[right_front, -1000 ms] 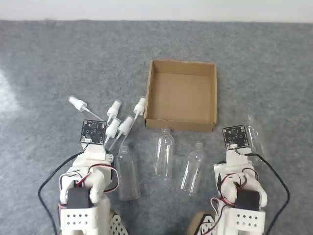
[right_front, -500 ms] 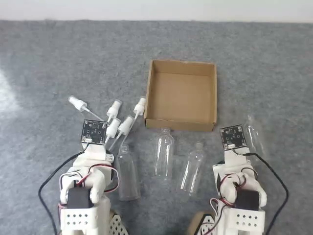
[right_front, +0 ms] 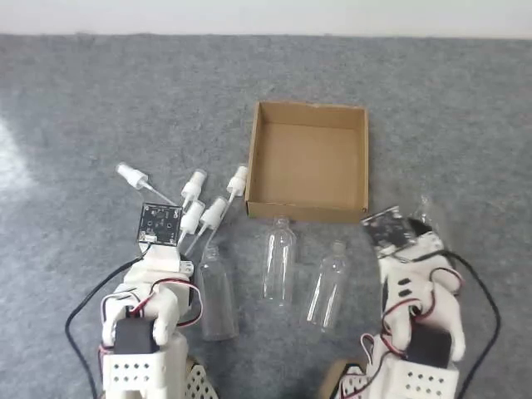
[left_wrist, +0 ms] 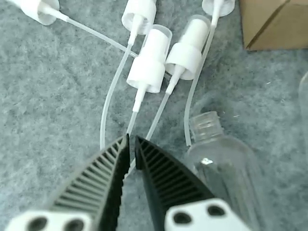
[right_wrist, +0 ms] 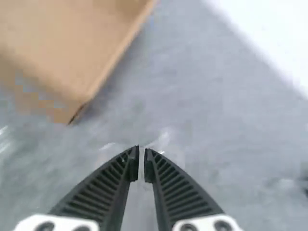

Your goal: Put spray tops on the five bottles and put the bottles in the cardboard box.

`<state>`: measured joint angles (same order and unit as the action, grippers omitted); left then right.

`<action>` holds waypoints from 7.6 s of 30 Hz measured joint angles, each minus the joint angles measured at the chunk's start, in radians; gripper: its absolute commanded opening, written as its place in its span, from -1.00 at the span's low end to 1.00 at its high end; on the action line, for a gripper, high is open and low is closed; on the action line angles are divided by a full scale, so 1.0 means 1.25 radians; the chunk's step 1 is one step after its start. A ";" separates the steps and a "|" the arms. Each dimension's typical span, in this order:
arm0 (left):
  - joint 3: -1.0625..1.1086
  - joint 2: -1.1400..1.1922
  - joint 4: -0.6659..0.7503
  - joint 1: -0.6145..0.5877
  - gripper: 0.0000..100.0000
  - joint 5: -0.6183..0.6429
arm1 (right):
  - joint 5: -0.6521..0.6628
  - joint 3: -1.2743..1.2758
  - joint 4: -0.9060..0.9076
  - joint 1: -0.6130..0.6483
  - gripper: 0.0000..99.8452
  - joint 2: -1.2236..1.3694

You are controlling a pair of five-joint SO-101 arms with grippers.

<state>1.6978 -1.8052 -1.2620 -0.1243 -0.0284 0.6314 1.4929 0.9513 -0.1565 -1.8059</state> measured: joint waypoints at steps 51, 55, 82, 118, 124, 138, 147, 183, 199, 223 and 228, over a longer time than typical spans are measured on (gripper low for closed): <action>0.000 0.000 0.000 -0.001 -0.97 0.000 | 0.097 -0.734 -0.036 -0.268 -0.58 1.477; 0.000 0.000 0.000 -0.005 -0.97 0.000 | 0.125 -0.734 -0.020 -0.296 -0.85 1.477; -0.716 0.697 -0.004 -0.156 -0.82 -0.340 | 0.258 -0.698 -0.021 -0.422 -0.98 1.457; -1.506 1.964 0.102 -0.238 -0.76 0.334 | 0.266 -0.692 -0.049 -0.405 -0.99 1.457; -1.552 1.975 0.070 -0.218 -0.89 0.338 | 0.266 -0.691 -0.049 -0.403 -0.99 1.457; -2.055 1.975 -0.184 -0.103 -0.97 0.231 | 0.266 -0.691 -0.052 -0.403 -0.98 1.457; -2.362 1.923 -0.367 -0.135 -0.97 0.052 | 0.266 -0.691 -0.052 -0.403 -0.98 1.457; -0.551 0.776 0.096 -0.055 -0.97 -0.120 | 0.109 -0.950 0.204 -0.300 -0.33 1.480; -0.543 0.776 0.109 -0.056 -0.97 -0.120 | 0.108 -0.941 0.209 -0.234 -0.58 1.623; -0.837 0.771 -0.025 -0.056 -0.97 -0.119 | 0.039 -1.328 0.590 0.023 -0.99 1.343; -1.128 0.770 -0.147 -0.056 -0.97 -0.070 | -0.185 -1.253 0.491 0.288 -0.99 1.173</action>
<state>0.2877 -0.8431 -1.4461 -0.1949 -0.1158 0.3997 -0.0736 1.5650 0.2041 -0.3391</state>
